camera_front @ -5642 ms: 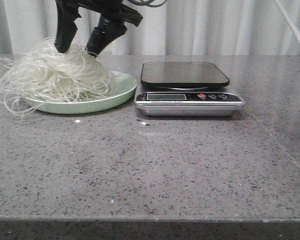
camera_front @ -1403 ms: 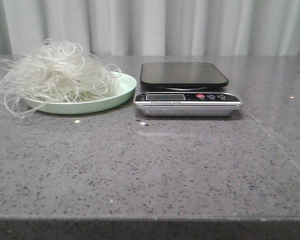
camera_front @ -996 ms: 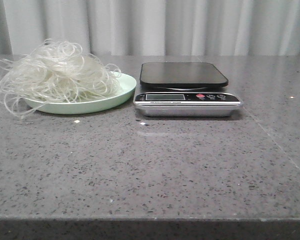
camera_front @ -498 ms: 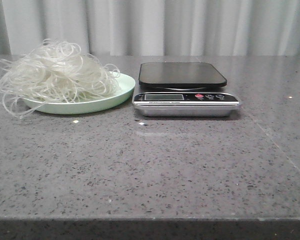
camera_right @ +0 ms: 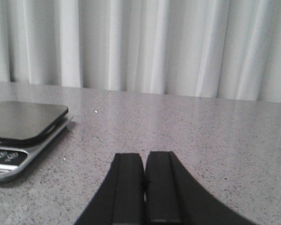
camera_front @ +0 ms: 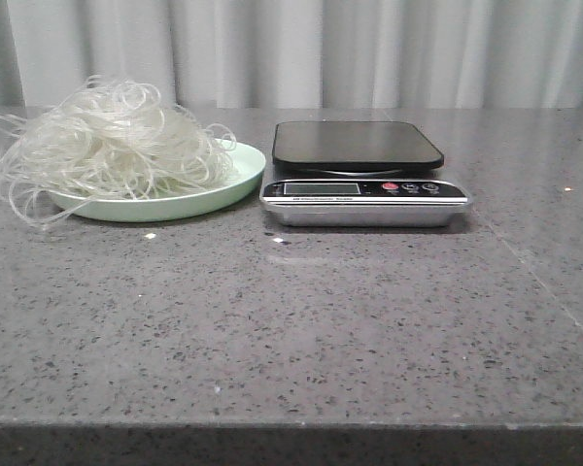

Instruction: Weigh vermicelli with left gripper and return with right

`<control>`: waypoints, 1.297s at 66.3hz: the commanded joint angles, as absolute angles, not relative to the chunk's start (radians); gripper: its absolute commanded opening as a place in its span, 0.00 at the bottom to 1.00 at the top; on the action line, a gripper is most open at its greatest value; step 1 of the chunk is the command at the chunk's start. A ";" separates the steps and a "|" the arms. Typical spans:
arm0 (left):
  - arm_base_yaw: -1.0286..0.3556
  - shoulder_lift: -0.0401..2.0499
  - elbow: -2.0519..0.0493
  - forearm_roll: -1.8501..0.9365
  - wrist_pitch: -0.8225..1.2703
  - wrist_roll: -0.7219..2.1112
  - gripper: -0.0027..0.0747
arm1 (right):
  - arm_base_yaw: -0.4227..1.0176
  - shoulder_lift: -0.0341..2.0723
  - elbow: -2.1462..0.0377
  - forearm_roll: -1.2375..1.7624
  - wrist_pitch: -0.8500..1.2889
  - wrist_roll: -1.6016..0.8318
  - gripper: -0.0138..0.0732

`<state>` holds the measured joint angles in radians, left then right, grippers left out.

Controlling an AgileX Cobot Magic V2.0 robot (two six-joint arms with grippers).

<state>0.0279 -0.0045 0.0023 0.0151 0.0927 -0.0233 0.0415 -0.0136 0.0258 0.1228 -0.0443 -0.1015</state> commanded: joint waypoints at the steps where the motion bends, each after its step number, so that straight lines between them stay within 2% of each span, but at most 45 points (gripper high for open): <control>1: 0.020 -0.024 0.010 0.008 0.018 -0.027 0.20 | 0.038 -0.027 0.020 0.089 -0.135 -0.038 0.34; 86: 0.020 -0.024 0.010 0.008 0.018 -0.027 0.20 | 0.036 -0.026 0.020 0.057 -0.129 0.000 0.34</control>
<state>0.0279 -0.0045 0.0023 0.0151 0.0927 -0.0233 0.0415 -0.0136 0.0258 0.0633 -0.0480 0.0000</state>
